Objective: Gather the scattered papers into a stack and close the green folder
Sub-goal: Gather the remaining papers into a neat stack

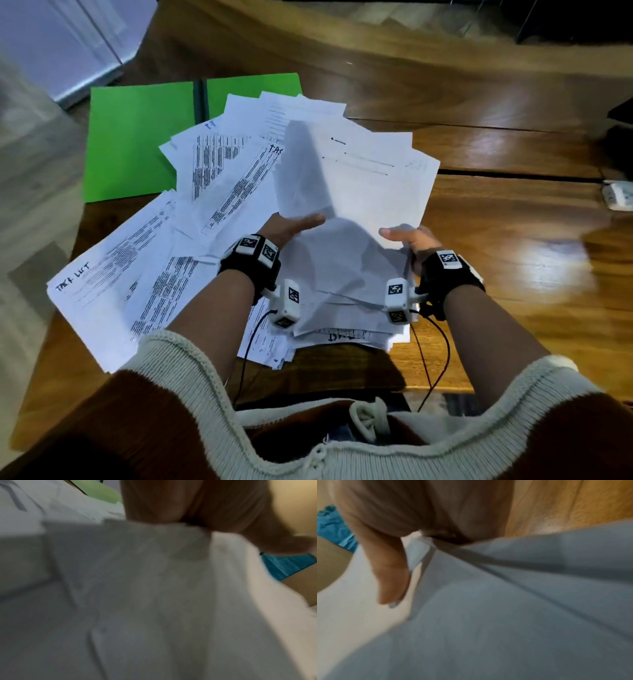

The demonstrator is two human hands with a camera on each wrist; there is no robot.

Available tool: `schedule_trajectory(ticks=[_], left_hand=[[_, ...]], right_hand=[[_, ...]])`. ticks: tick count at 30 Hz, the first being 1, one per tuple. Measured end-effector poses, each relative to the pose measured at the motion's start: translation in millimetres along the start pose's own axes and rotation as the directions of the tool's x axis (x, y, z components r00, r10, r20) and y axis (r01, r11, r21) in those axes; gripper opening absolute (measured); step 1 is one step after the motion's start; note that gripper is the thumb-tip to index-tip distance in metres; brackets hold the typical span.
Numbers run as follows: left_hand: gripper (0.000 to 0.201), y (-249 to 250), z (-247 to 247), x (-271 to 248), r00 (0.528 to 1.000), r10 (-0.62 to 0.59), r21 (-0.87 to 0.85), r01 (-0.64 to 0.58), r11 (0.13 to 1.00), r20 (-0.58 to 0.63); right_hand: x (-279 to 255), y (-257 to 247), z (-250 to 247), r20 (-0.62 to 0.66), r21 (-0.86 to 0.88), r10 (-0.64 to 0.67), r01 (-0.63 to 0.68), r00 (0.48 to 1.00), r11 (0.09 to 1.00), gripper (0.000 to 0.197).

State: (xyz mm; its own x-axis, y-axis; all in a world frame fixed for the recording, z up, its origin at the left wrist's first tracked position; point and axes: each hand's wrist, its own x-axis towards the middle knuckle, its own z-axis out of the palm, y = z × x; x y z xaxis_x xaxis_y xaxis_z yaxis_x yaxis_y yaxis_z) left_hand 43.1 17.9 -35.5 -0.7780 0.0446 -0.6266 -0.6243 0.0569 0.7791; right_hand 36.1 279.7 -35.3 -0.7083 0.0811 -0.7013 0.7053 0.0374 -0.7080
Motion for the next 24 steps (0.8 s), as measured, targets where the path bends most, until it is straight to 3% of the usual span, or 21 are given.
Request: schedule_trajectory(ticks=[2, 5, 8, 11, 12, 14, 16, 20, 24], left_hand=[[0.091, 0.9, 2.3, 7.6, 0.994, 0.032, 0.006, -0.032, 0.999, -0.104], [0.091, 8.2, 4.9, 14.0, 0.994, 0.061, 0.206, -0.042, 0.978, -0.088], [0.060, 17.4, -15.5, 24.8, 0.985, 0.031, 0.302, 0.022, 0.953, -0.170], [0.027, 28.4, -59.9, 40.5, 0.925, 0.073, 0.410, 0.094, 0.907, -0.372], [0.031, 33.4, -76.5, 44.4, 0.897, 0.085, 0.466, 0.143, 0.873, -0.434], [0.065, 38.1, -103.4, 51.2, 0.856, 0.044, 0.551, 0.292, 0.782, -0.516], [0.088, 38.3, -119.1, 56.1, 0.849, -0.015, 0.612, 0.393, 0.686, -0.528], [0.107, 37.7, -123.8, 62.3, 0.884, -0.062, 0.679, 0.399, 0.617, -0.463], [0.118, 43.0, -120.4, 67.5, 0.821, -0.041, 0.645, 0.477, 0.597, -0.569]], right_hand=[[1.6, 0.6, -1.5, -0.063, -0.071, 0.011, -0.016, 0.998, 0.997, 0.025], [6.2, 3.7, -1.8, -0.171, -0.105, -0.028, 0.010, 0.985, 0.994, 0.044], [13.7, 9.8, -2.8, -0.280, -0.144, -0.034, -0.007, 0.959, 0.990, 0.054], [24.7, 9.4, -4.4, -0.378, -0.254, -0.024, -0.079, 0.926, 0.964, 0.053], [28.6, 7.5, -4.5, -0.413, -0.310, -0.031, -0.109, 0.910, 0.944, 0.054], [31.7, 3.1, -2.0, -0.454, -0.414, -0.041, -0.170, 0.890, 0.894, 0.060], [35.5, -1.2, 0.5, -0.426, -0.467, -0.024, -0.197, 0.904, 0.862, 0.057], [39.1, -8.3, 0.8, -0.361, -0.470, 0.031, -0.210, 0.932, 0.857, 0.046], [45.8, -10.5, -2.6, -0.357, -0.466, 0.076, -0.248, 0.931, 0.849, 0.045]])
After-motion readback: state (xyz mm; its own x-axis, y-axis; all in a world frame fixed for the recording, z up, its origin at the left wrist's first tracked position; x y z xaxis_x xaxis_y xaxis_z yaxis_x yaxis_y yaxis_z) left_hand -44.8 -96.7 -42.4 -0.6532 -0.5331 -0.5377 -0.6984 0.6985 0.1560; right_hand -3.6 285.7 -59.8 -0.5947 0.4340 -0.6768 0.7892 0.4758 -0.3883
